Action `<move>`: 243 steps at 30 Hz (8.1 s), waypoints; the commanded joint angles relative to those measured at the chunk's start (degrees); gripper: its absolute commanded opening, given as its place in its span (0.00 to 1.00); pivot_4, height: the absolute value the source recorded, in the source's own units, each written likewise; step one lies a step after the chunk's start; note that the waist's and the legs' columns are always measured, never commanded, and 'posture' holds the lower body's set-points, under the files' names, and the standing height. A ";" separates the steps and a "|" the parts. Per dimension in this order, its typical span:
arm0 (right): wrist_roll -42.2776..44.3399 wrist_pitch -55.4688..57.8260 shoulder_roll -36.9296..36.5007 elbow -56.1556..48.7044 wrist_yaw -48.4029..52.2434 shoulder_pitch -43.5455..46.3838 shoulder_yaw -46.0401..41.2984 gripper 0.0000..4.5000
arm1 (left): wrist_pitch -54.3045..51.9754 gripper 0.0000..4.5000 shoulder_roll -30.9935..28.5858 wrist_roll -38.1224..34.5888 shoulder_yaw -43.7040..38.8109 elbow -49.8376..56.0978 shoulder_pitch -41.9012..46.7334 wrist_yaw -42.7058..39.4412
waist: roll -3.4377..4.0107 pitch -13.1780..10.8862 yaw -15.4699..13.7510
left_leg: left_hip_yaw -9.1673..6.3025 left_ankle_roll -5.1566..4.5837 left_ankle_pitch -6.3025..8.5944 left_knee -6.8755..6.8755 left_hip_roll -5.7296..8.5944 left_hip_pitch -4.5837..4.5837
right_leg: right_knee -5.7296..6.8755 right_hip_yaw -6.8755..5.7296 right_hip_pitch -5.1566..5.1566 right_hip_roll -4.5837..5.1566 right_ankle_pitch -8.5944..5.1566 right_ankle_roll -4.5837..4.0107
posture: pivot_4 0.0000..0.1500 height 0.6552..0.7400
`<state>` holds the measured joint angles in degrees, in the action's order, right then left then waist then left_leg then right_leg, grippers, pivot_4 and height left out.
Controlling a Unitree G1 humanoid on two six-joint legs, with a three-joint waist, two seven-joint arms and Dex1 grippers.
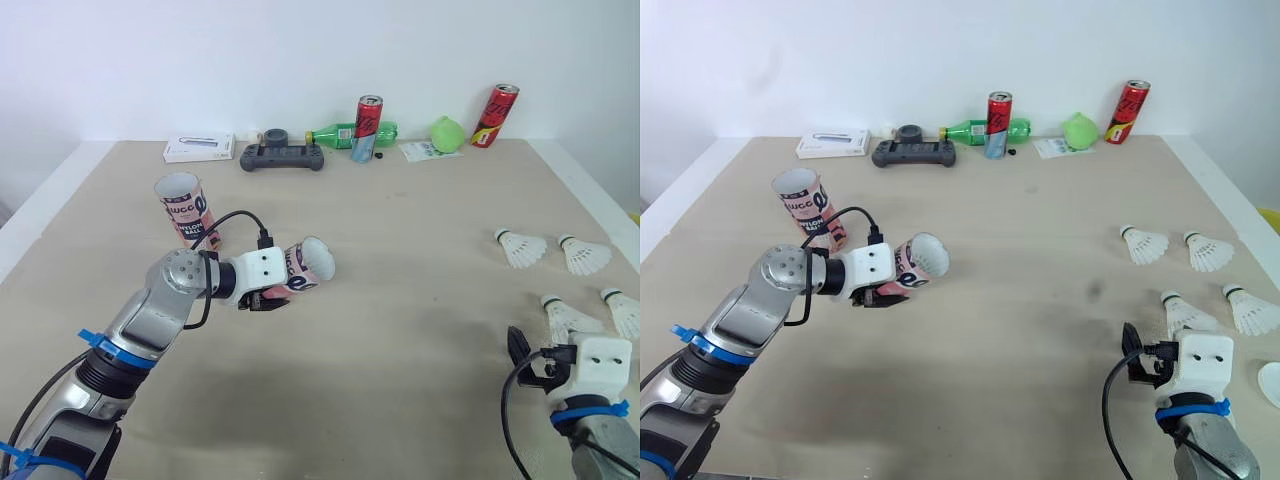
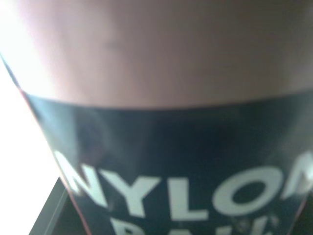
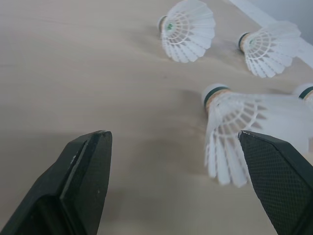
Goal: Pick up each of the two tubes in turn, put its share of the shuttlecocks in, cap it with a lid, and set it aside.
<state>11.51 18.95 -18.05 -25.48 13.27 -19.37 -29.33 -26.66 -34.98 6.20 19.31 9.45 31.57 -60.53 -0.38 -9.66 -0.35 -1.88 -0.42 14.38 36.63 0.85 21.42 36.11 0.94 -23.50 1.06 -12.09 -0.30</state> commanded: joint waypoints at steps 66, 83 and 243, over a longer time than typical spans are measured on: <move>3.46 7.77 -25.05 4.60 49.30 62.06 42.99 0.42 | 2.59 0.62 5.30 1.54 4.36 -8.86 3.72 -2.66 | -0.14 0.00 -0.22 | -0.15 -0.97 -0.62 0.10 0.55 0.79 | -0.12 -0.52 0.10 0.79 0.22 0.87 | 1.00 0.97; 2.84 8.45 -29.42 20.86 63.15 76.33 46.84 0.14 | 0.67 0.62 9.12 0.44 3.83 -8.31 6.88 -1.47 | -0.13 -0.02 -0.24 | -0.73 -0.96 -0.63 0.11 0.69 1.01 | -0.10 -1.18 0.13 1.11 0.21 0.86 | 1.00 0.97; -7.32 -6.74 -28.65 37.16 76.34 91.25 48.59 0.01 | 32.62 0.62 35.01 -8.61 -1.63 -31.86 -5.38 21.82 | -0.41 -0.68 -0.10 | 0.14 -0.86 -1.01 0.90 0.30 1.48 | 0.05 -0.94 -0.47 0.91 1.38 0.97 | 1.00 0.97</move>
<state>4.99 12.58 -46.32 12.55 88.46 70.23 19.96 7.55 0.54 -2.84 17.05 -21.44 27.57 -38.61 -0.79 -10.34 -0.45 -1.74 -1.28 13.37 37.53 1.15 22.90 36.16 0.00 -23.97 1.97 -10.71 0.65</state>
